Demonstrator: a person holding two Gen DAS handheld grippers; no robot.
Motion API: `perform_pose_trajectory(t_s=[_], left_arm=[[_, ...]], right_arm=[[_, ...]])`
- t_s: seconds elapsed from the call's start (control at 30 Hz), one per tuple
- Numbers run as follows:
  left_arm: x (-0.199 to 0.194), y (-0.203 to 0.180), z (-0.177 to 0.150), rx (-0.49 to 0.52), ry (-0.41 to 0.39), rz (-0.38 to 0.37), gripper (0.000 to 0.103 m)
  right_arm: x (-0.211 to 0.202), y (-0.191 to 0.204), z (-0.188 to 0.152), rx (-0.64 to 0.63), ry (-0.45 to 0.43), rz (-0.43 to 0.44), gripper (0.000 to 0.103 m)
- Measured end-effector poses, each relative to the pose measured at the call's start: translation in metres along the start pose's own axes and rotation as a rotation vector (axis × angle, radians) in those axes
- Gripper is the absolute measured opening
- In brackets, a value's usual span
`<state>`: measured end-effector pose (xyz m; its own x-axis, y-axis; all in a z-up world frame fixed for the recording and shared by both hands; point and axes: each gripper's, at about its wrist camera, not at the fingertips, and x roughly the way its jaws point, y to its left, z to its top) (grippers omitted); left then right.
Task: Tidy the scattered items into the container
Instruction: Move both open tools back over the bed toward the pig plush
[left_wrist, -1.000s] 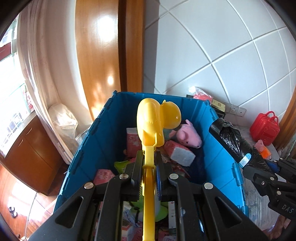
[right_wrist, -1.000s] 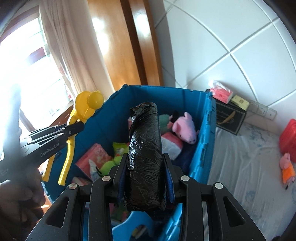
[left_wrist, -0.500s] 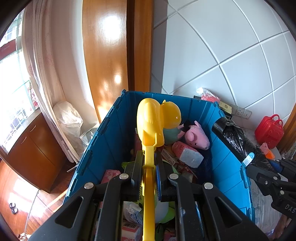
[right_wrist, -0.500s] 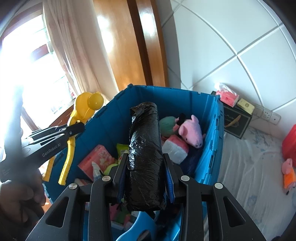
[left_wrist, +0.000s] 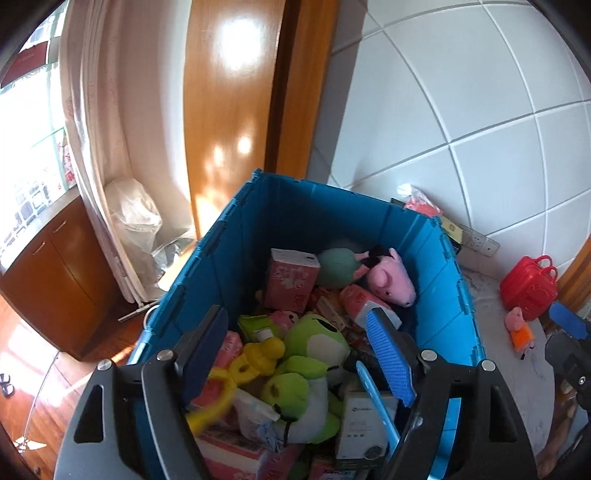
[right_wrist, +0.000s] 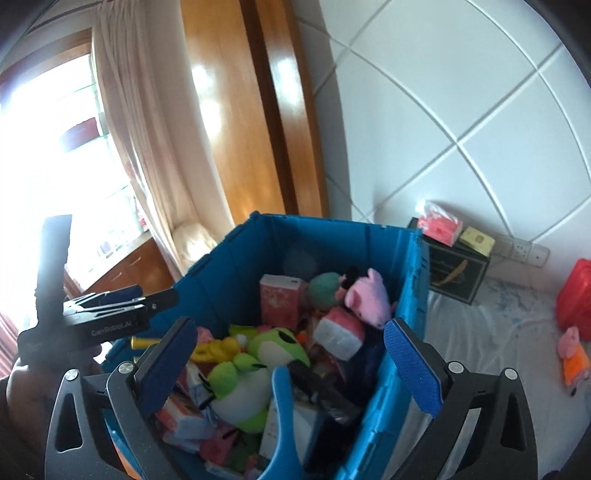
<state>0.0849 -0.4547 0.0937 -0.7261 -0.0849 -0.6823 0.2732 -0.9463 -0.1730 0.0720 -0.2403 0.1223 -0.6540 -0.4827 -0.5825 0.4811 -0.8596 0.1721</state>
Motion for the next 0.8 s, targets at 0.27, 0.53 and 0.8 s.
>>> perform_pose_trajectory(t_s=[0.27, 0.53, 0.8], left_arm=[[0.0, -0.046, -0.006, 0.048, -0.001, -0.084, 0.077], [-0.031, -0.105, -0.026, 0.104, -0.036, -0.114, 0.077], [-0.066, -0.193, -0.06, 0.178, -0.037, -0.145, 0.077]], right_arm=[[-0.031, -0.031, -0.024, 0.052, 0.017, -0.083, 0.103], [-0.081, -0.065, -0.046, 0.08, -0.01, -0.135, 0.103], [-0.156, -0.126, -0.078, 0.131, -0.048, -0.183, 0.103]])
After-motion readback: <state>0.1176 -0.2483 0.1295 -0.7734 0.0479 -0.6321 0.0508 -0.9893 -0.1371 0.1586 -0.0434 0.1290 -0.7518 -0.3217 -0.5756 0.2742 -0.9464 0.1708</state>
